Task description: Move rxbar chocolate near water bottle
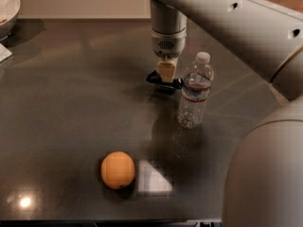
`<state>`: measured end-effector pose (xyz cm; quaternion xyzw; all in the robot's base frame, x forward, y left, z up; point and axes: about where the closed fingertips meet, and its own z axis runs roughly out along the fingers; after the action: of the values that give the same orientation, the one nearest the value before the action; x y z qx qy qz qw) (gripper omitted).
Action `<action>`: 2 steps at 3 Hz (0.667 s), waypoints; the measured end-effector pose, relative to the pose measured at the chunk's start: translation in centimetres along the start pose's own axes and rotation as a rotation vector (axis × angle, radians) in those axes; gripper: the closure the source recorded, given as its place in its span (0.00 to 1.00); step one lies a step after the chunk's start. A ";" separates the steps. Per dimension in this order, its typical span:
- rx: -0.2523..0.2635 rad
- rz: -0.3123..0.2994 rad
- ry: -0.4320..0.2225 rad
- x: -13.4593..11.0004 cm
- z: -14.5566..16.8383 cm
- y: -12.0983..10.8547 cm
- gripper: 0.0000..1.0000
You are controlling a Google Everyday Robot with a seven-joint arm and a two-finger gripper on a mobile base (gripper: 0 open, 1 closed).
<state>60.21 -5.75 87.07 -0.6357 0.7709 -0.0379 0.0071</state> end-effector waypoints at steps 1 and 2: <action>0.008 0.000 -0.008 0.8 -0.9 0.0 0.38; 0.017 0.002 -0.032 1.4 -1.7 -0.1 0.14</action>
Offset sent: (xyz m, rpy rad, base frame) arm -0.0226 -0.0306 0.0297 0.0139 0.0304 -0.0066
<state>59.95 -7.02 88.82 -0.6354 0.7710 -0.0342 0.0251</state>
